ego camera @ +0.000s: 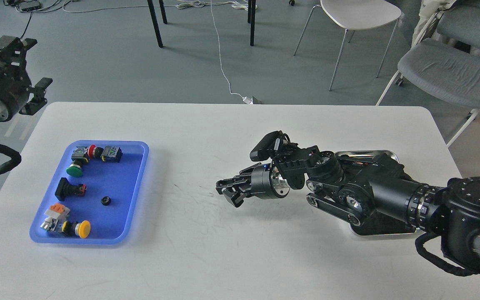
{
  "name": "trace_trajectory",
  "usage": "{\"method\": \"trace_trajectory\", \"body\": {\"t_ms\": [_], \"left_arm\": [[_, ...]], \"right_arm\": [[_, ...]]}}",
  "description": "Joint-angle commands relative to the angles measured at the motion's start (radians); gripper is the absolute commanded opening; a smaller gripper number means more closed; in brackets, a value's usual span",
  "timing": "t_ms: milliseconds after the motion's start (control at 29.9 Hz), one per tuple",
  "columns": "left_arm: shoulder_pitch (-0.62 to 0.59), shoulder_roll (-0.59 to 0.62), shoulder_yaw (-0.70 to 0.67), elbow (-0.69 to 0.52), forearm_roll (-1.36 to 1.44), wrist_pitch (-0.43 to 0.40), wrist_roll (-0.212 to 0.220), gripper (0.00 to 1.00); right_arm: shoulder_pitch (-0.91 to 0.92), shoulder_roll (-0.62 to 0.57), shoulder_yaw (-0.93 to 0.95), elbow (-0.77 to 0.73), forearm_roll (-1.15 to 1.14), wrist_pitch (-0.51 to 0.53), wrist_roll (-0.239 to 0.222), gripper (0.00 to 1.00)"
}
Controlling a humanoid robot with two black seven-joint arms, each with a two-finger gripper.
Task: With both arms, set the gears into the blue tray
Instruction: 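Lower the black part onto the table and open the right gripper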
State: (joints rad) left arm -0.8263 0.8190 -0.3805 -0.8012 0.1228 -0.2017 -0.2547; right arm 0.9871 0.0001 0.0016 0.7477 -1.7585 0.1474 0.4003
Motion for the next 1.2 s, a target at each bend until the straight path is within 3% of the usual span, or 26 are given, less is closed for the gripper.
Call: {"method": "trace_trajectory", "body": {"t_ms": [0, 401, 1003, 1170], "left_arm": [[0.003, 0.002, 0.000, -0.003, 0.000, -0.001, 0.000, 0.99], [0.001, 0.017, -0.001, -0.010, 0.000, -0.001, 0.000, 0.99], [0.006, 0.094, -0.001, -0.073, -0.006, -0.001, -0.001, 0.99], [0.006, 0.094, -0.001, -0.075, -0.006, 0.001, -0.001, 0.99]], "right_arm": [[-0.018, 0.000, 0.006, 0.005, 0.002, -0.045, 0.002, 0.01], [-0.071, 0.000, 0.029, 0.081, 0.002, -0.117, 0.005, 0.01], [-0.088, 0.000, -0.008, 0.065, -0.010, -0.115, 0.015, 0.01], [-0.088, 0.000, -0.005, 0.055, -0.007, -0.108, 0.011, 0.23]]}}
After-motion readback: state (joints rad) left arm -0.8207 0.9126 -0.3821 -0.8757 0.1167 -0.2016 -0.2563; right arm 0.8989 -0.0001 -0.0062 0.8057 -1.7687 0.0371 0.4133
